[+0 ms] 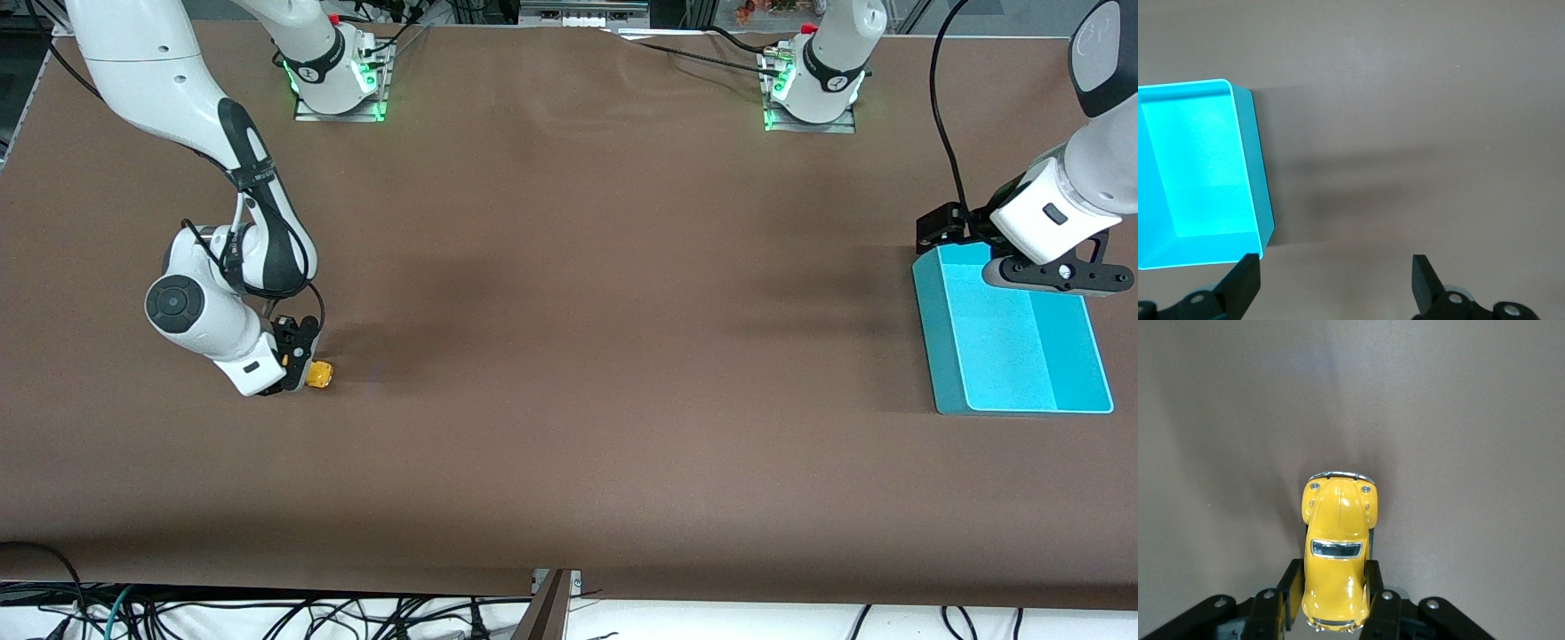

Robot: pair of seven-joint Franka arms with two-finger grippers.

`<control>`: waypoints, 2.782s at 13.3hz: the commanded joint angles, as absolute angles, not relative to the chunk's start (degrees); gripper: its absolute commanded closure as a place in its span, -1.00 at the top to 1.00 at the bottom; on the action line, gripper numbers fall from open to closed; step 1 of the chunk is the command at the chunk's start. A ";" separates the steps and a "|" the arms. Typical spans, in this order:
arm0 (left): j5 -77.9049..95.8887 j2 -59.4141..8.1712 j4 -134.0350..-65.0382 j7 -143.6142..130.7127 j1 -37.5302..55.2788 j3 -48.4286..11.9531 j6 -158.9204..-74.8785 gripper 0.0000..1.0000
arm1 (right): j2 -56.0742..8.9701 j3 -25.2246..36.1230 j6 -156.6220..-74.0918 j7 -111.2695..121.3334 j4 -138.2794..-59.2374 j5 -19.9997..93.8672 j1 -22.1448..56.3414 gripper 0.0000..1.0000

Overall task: Wind and store yellow beetle car
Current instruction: 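Drag the held car backward along the table with the right gripper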

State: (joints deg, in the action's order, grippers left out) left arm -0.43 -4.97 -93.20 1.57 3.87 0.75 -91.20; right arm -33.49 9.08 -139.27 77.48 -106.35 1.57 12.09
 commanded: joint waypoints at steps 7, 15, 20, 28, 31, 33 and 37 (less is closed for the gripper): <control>-0.26 -5.45 -91.93 2.29 3.60 0.70 -90.09 1.00 | -33.22 8.70 -142.03 89.90 -108.19 6.94 8.18 -0.11; -0.26 -5.45 -91.93 2.29 3.60 0.70 -90.09 1.00 | -35.51 8.79 -143.96 107.21 -107.67 15.37 3.17 -0.12; -0.26 -5.45 -91.93 2.37 3.52 0.70 -90.09 1.00 | -35.68 8.79 -143.96 110.74 -107.23 15.56 1.06 -0.11; -0.26 -5.45 -91.93 2.29 3.43 0.70 -90.00 1.00 | -35.77 8.79 -143.96 117.06 -106.79 15.64 -2.55 -0.11; -0.26 -5.45 -91.93 2.29 3.43 0.70 -90.00 1.00 | -35.77 8.79 -143.96 117.51 -106.61 15.64 -3.16 -0.10; -0.26 -5.45 -91.93 2.37 3.43 0.70 -90.00 1.00 | -35.51 8.61 -143.53 116.55 -105.74 16.43 -3.08 0.99; -0.26 -5.45 -91.93 2.29 3.43 0.70 -90.00 1.00 | -34.54 7.21 -132.66 115.14 -95.22 17.40 -2.37 1.00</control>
